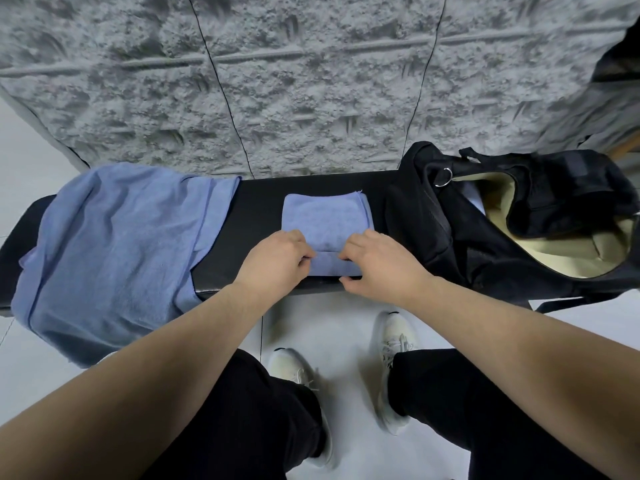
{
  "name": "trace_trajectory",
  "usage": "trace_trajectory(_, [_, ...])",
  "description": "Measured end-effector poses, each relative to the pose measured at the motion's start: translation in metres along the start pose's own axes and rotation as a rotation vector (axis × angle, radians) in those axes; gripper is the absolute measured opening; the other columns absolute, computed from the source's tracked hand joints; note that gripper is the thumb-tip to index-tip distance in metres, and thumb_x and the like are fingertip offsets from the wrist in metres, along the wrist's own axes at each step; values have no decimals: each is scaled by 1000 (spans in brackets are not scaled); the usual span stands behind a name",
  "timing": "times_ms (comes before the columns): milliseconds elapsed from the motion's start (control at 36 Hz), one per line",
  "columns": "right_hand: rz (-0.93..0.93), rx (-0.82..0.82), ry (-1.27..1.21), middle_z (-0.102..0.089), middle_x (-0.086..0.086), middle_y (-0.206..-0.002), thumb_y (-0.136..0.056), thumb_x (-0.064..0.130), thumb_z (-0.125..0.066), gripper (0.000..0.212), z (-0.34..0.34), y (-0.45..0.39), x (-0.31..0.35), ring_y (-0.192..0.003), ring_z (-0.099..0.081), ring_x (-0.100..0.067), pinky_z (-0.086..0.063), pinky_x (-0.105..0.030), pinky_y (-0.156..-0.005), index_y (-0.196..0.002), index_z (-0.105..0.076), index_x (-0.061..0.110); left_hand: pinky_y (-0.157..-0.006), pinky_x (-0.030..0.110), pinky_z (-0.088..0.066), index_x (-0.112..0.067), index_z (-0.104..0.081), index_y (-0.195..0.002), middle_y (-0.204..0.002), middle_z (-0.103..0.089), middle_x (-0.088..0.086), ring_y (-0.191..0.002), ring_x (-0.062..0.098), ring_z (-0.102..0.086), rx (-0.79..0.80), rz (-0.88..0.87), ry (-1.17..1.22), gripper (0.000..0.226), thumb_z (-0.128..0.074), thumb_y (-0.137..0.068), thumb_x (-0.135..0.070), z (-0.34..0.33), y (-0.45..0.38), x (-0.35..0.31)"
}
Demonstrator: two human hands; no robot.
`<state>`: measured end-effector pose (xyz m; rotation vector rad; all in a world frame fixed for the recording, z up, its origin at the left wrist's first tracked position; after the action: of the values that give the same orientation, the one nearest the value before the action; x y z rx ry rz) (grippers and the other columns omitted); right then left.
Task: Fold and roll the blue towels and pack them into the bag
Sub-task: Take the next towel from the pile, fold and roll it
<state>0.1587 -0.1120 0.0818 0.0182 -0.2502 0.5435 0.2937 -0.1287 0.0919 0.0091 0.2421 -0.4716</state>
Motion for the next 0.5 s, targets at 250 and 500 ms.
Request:
trace_trajectory(250, [-5, 31, 54, -52, 3, -123, -94, 34, -59, 37, 1, -3, -5, -112, -44, -21, -33, -32, -89, -128, -61, 19, -71, 38, -50, -18, -73, -102, -99, -62, -2, -84, 18, -50, -16, 7, -14, 24, -51, -93, -14, 2, 0, -1])
trace_trajectory(500, [-12, 29, 16, -59, 2, -120, -95, 24, -55, 46, -1, -3, -5, -110, -47, -24, -38, -35, -93, -140, -49, 25, -75, 24, -39, -17, -62, -119, -112, -58, -4, -94, 17, -48, 73, 4, -29, 34, -62, -86, -28, -5, 0, -3])
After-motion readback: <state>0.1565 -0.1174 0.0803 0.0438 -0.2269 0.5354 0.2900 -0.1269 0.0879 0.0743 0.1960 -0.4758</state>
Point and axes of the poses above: each hand's wrist, its own y-axis away from the middle knuckle, its own z-axis out of the back of the hand, x = y × z, the point moved 8 cm from there along -y, towards the middle knuckle
